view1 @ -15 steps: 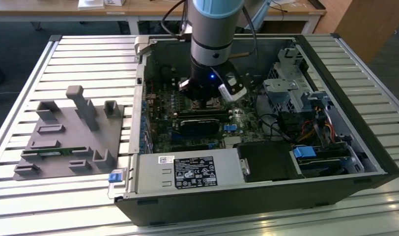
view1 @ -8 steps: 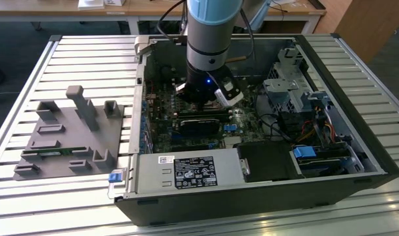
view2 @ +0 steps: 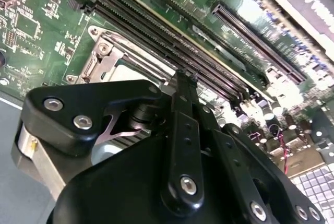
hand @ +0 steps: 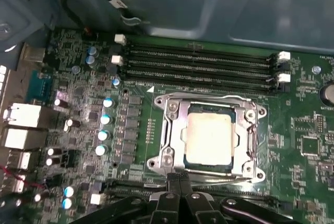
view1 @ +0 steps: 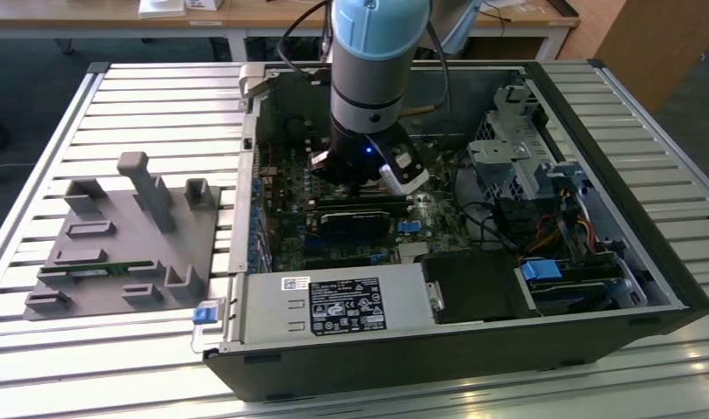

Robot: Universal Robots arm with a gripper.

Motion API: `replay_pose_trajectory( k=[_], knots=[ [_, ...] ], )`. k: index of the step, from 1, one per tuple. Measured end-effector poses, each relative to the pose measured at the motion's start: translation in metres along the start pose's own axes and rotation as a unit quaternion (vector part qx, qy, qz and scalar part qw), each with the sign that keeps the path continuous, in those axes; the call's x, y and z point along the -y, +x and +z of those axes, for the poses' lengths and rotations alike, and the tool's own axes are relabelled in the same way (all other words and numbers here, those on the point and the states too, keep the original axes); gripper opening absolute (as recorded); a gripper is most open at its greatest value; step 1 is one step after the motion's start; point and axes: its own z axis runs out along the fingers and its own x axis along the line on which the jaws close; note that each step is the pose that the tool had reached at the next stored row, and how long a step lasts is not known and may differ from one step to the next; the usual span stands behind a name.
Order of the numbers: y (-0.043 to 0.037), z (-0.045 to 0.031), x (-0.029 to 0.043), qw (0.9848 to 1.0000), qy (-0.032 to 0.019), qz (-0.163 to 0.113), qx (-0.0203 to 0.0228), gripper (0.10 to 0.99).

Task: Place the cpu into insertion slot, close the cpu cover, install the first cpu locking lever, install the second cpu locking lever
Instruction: 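Install the second cpu locking lever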

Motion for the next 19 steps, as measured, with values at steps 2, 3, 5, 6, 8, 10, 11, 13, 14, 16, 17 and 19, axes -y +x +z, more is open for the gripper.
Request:
replay_pose_trajectory(
  k=[2,3,5,6,8,10,11,13,14,16,17,19],
  knots=[
    [0.0,0.0018,0.0004,1.0,-0.0058,0.0,0.0005,0.106],
    [0.0002,0.0024,0.0007,1.0,-0.0081,0.0,0.0007,0.106],
    [0.0008,0.003,0.0021,0.9999,-0.0118,0.0,0.001,0.106],
    [0.0013,0.003,0.0034,0.9999,-0.0131,0.0,0.0012,0.106],
    [0.0032,0.0025,0.0072,0.9999,-0.0158,0.0,0.0015,0.106],
    [0.0055,0.0021,0.0103,0.9999,-0.017,0.0,0.0018,0.106],
    [0.0067,0.0021,0.0112,0.9998,-0.0178,0.0,0.0019,0.106],
    [0.0101,0.0023,0.0124,0.9998,-0.0198,0.0,0.0026,0.106],
    [0.012,0.0025,0.0127,0.9998,-0.0209,0.0,0.0032,0.106],
    [0.0141,0.0034,0.0128,0.9997,-0.0238,-0.001,0.0042,0.106],
    [0.0145,0.0041,0.0129,0.9996,-0.0263,-0.001,0.0045,0.106],
    [0.0149,0.0056,0.0132,0.9995,-0.0317,-0.001,0.0051,0.106]
  ],
)
